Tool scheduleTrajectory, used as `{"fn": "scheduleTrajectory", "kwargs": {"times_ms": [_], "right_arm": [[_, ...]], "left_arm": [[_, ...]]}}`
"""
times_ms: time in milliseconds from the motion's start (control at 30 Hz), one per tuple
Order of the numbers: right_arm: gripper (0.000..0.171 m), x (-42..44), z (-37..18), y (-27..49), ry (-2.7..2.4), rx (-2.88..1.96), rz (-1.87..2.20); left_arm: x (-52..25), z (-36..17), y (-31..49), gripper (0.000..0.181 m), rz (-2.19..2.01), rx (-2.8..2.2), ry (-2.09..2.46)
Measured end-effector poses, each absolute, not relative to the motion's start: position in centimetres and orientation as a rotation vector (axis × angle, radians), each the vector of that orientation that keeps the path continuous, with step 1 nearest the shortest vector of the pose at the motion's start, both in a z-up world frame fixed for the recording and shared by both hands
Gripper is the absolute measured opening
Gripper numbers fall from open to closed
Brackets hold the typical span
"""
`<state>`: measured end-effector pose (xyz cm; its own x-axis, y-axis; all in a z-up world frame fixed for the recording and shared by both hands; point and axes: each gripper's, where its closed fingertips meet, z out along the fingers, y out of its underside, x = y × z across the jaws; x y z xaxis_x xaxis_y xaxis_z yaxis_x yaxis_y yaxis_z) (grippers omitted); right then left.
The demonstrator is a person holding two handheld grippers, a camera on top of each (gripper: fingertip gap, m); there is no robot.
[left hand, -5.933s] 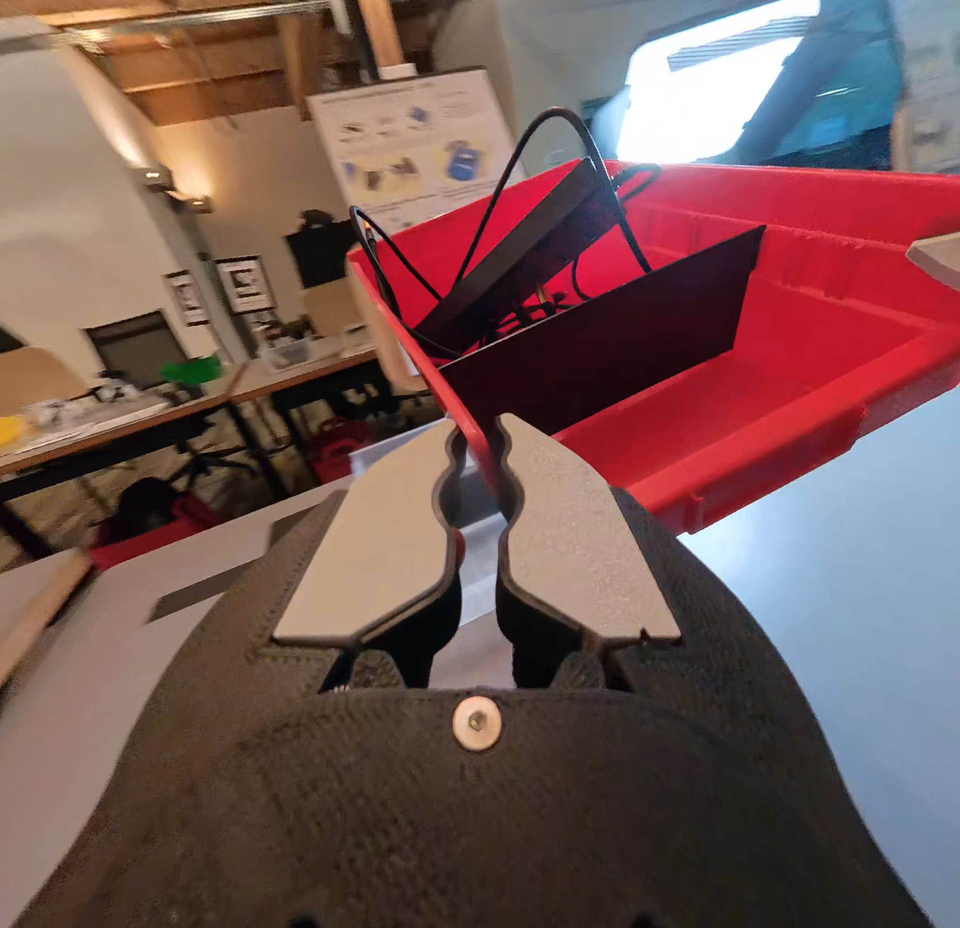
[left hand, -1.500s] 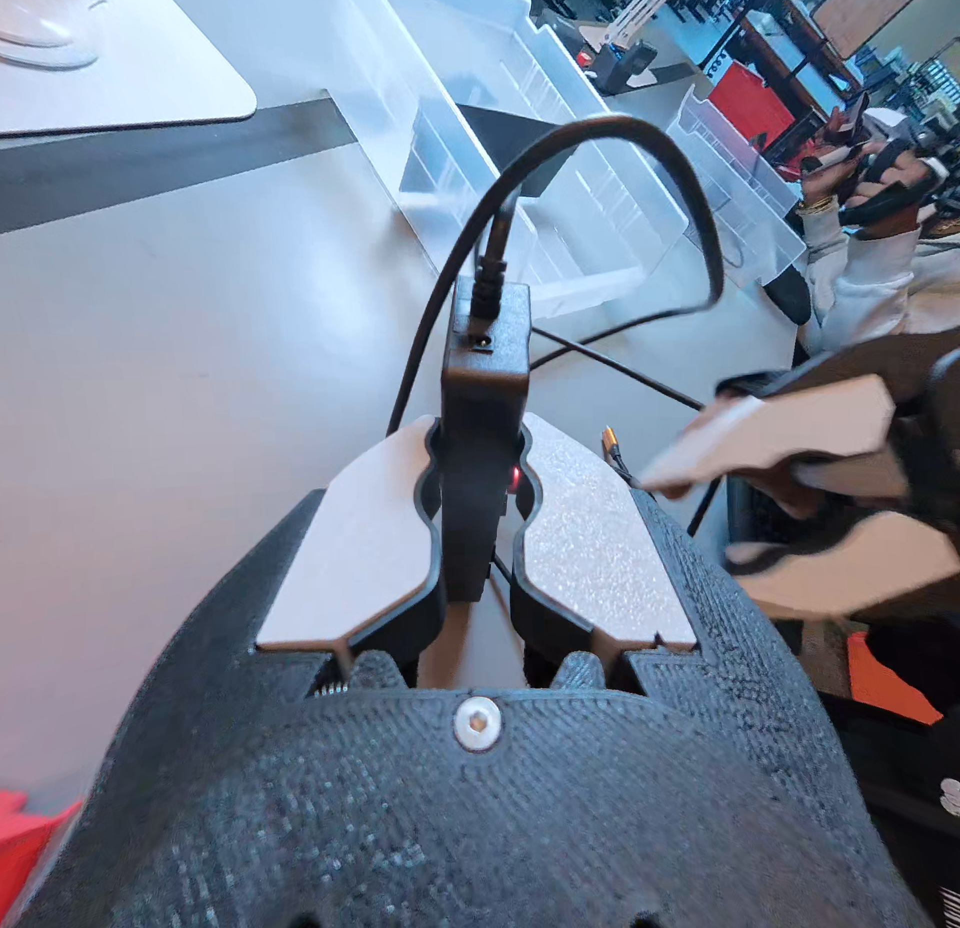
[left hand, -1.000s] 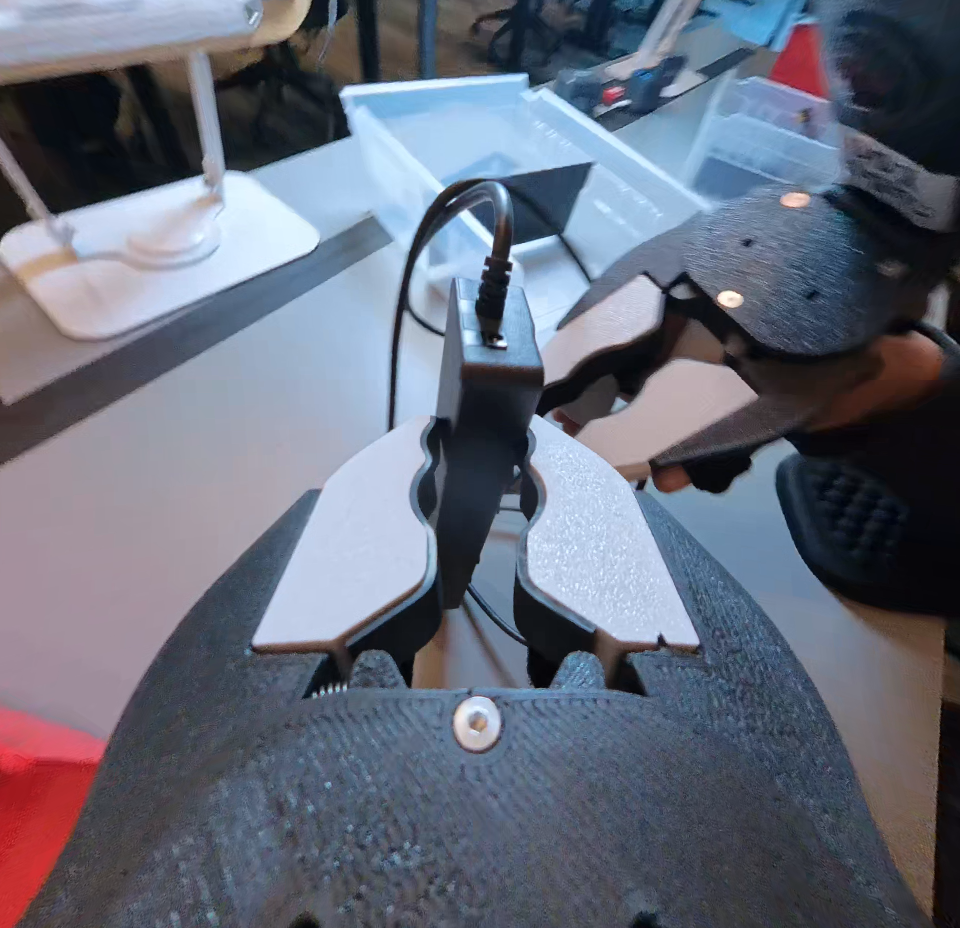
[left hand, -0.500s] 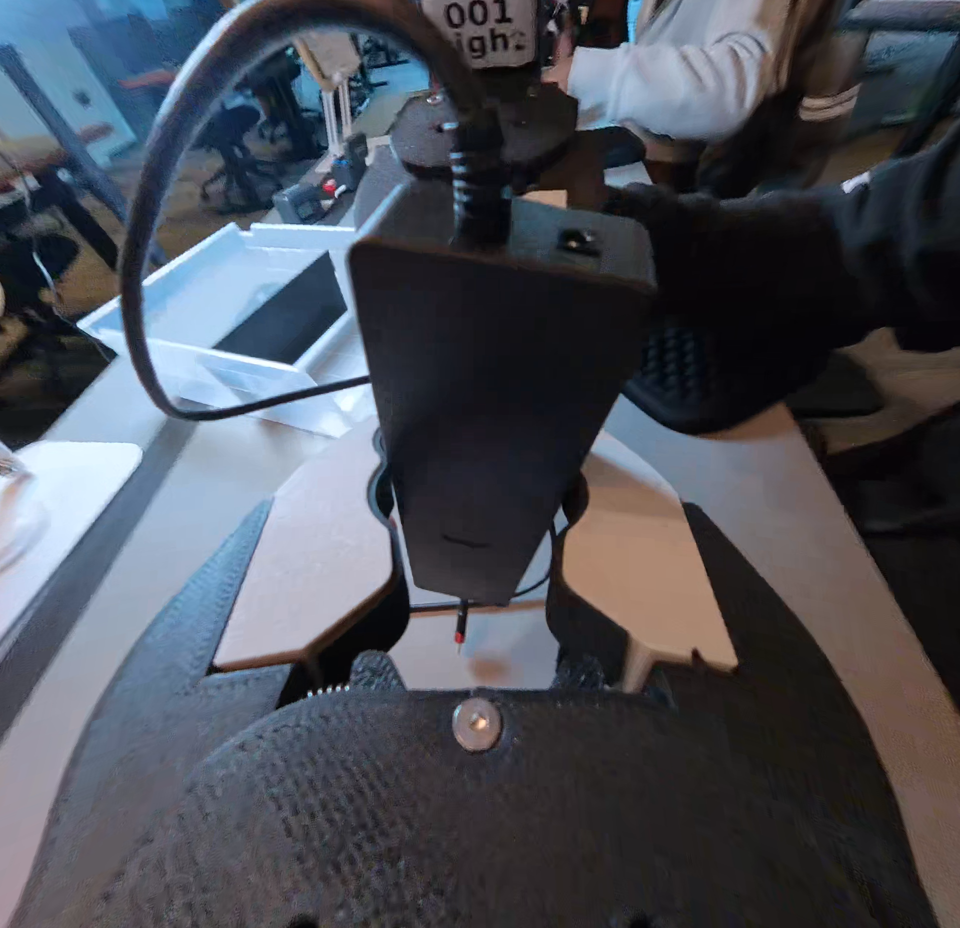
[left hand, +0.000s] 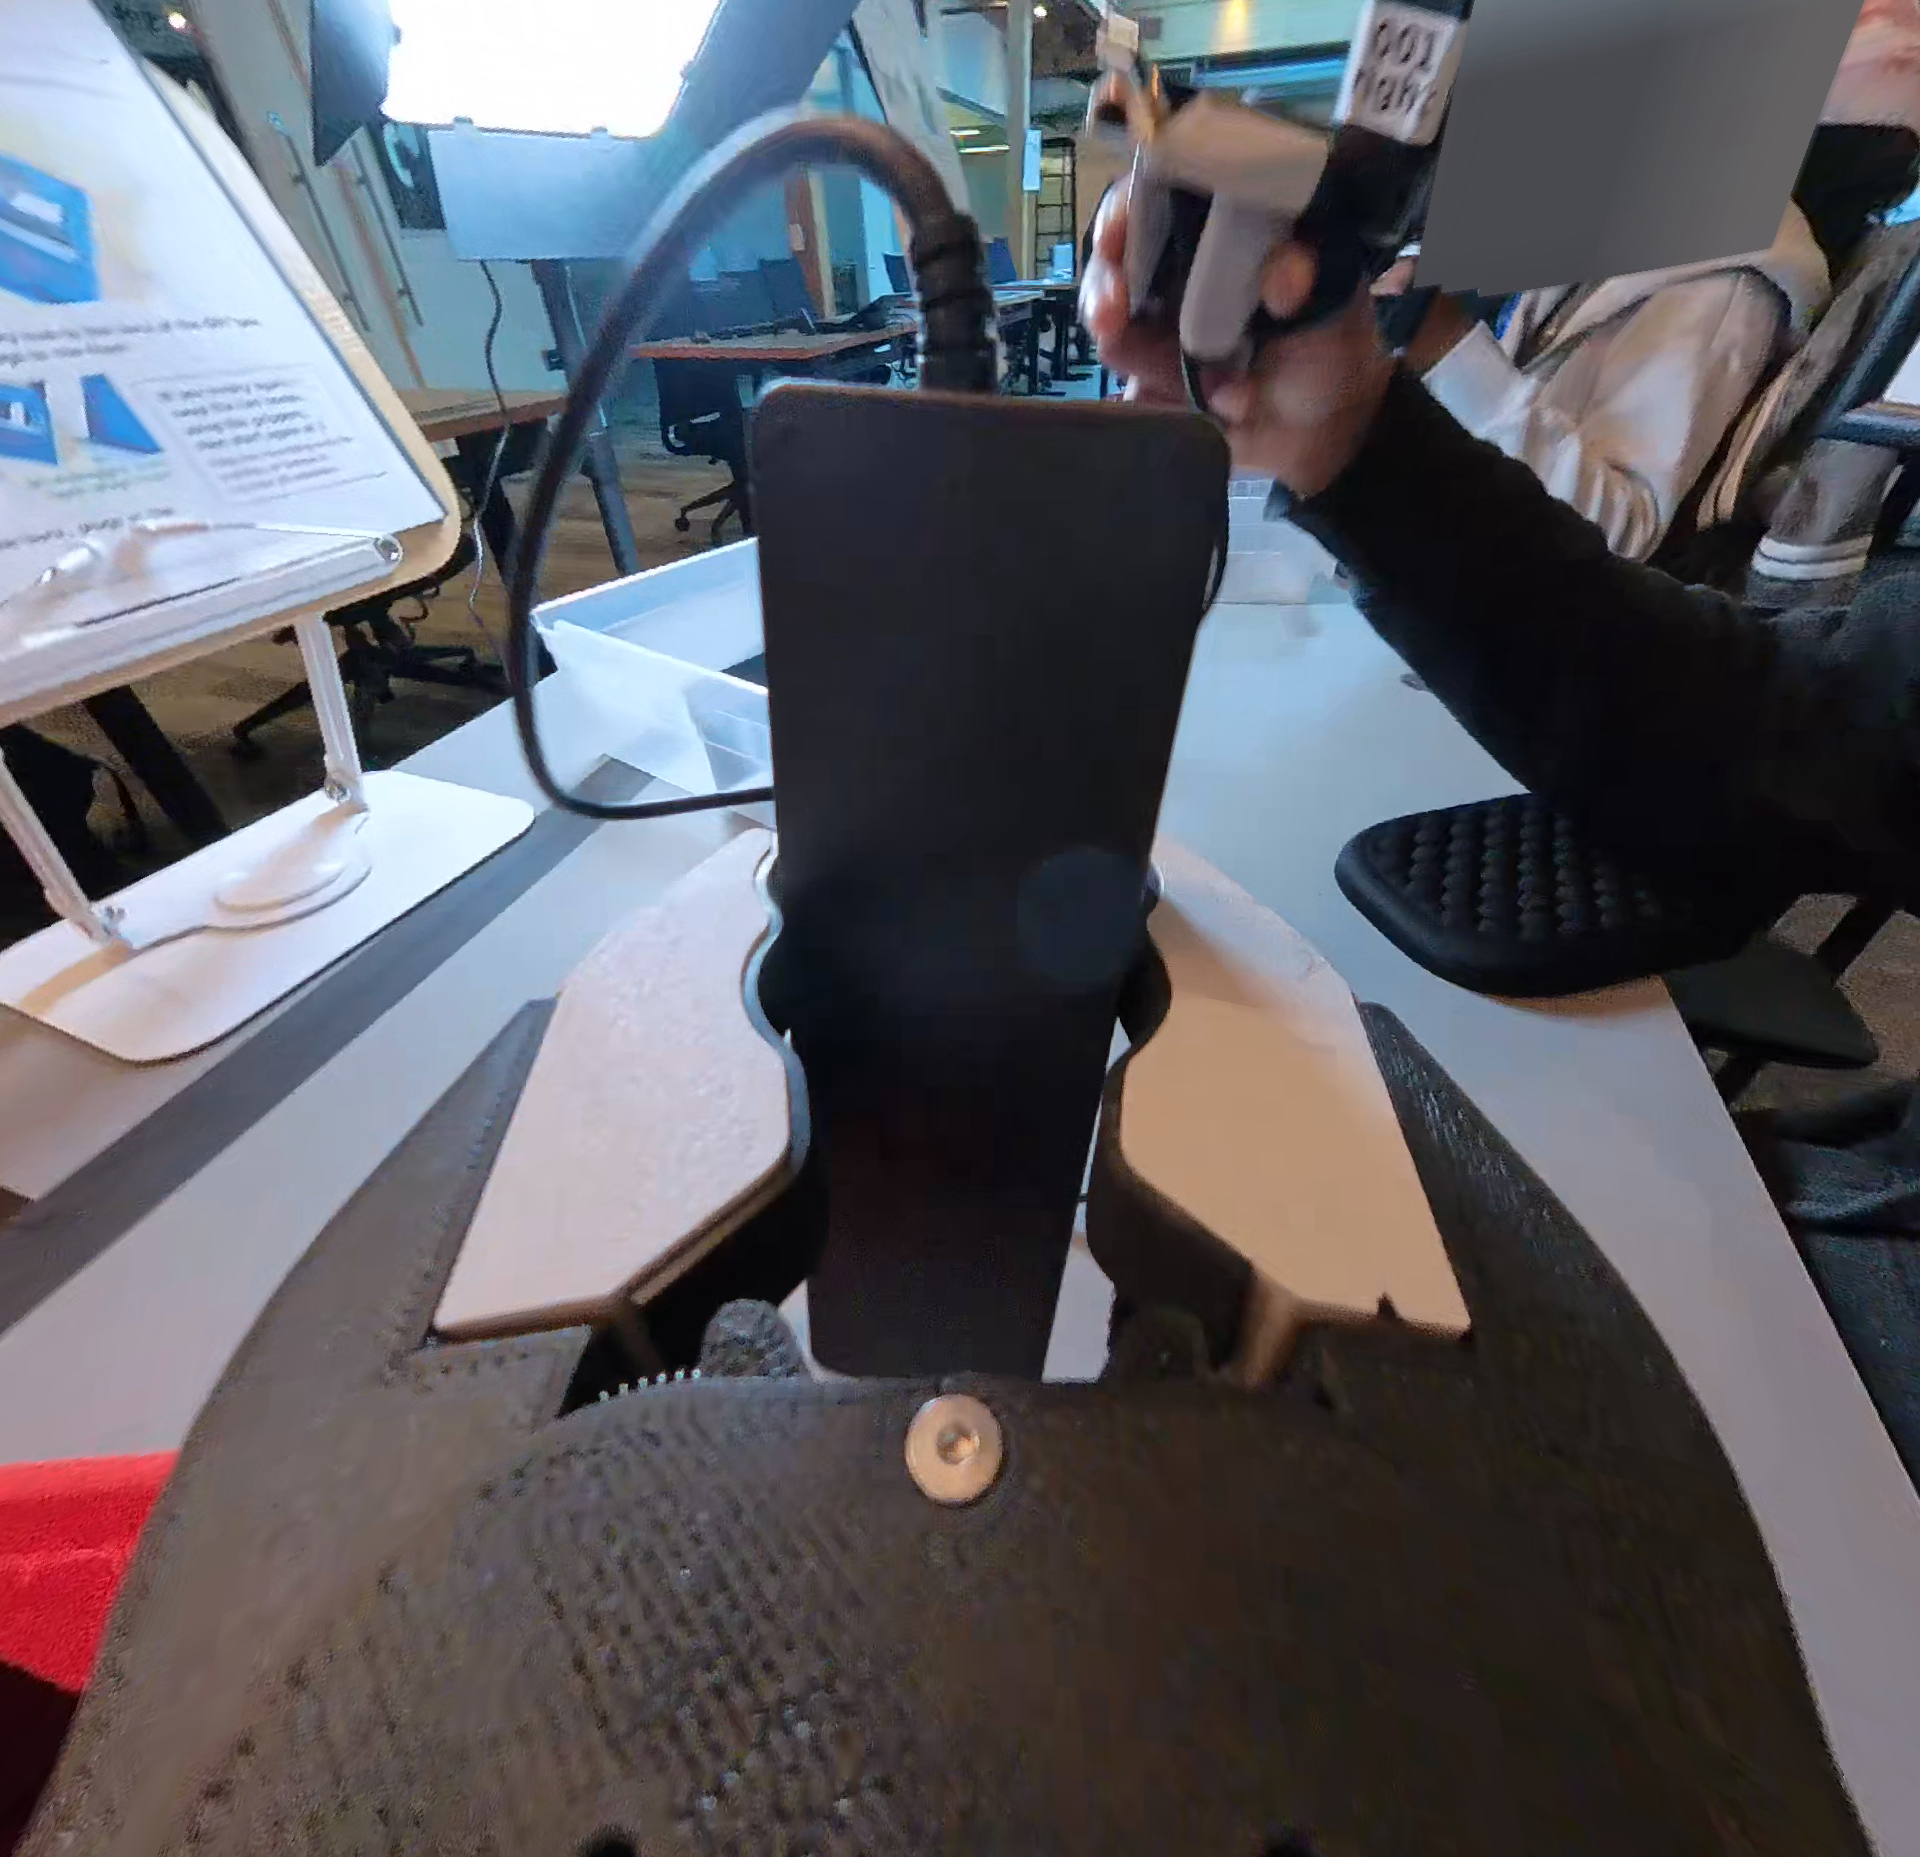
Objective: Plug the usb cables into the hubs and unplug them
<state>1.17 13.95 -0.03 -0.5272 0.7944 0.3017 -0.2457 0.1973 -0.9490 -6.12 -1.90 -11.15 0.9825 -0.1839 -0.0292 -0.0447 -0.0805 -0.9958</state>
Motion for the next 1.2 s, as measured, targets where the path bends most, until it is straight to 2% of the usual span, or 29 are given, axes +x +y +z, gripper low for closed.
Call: {"fn": "scheduleTrajectory", "kwargs": {"times_ms": [133,367,567,733,800,900,1033,1100,1200], "right_arm": [[0.016,-0.4,4.2,19.6,-1.404,-0.599,1.254],[0.016,-5.4,5.0,26.2,-1.427,-0.742,1.157],[0.016,-7.8,-3.0,26.7,-1.622,-0.89,1.085],[0.016,-8.2,-7.3,25.2,-1.712,-0.942,1.013],[0.024,-8.4,-9.3,26.7,-1.747,-1.013,0.87],[0.048,-8.2,-10.4,29.5,-1.699,-1.166,0.744],[0.057,-6.6,-9.3,33.9,-1.455,-1.437,0.585],[0.054,-6.3,-7.7,31.4,-1.443,-1.357,0.701],[0.047,-5.7,-7.1,21.7,-1.665,-1.185,1.029]], "left_arm": [[-6.6,-12.8,-1.6,0.058,-0.096,-1.68,0.146],[-6.3,-13.4,-1.1,0.058,-0.139,-1.708,0.124],[-6.5,-12.7,-1.1,0.058,-0.2,-1.659,0.058],[-6.3,-13.3,-0.7,0.058,-0.221,-1.671,0.05],[-6.1,-13.5,-0.5,0.058,-0.224,-1.675,0.053],[-5.9,-13.4,-0.3,0.058,-0.248,-1.674,0.037],[-5.9,-13.6,0.0,0.058,-0.309,-1.679,-0.011],[-5.7,-13.7,0.1,0.058,-0.353,-1.675,-0.026],[-5.3,-13.6,0.2,0.058,-0.421,-1.651,-0.035]]}}
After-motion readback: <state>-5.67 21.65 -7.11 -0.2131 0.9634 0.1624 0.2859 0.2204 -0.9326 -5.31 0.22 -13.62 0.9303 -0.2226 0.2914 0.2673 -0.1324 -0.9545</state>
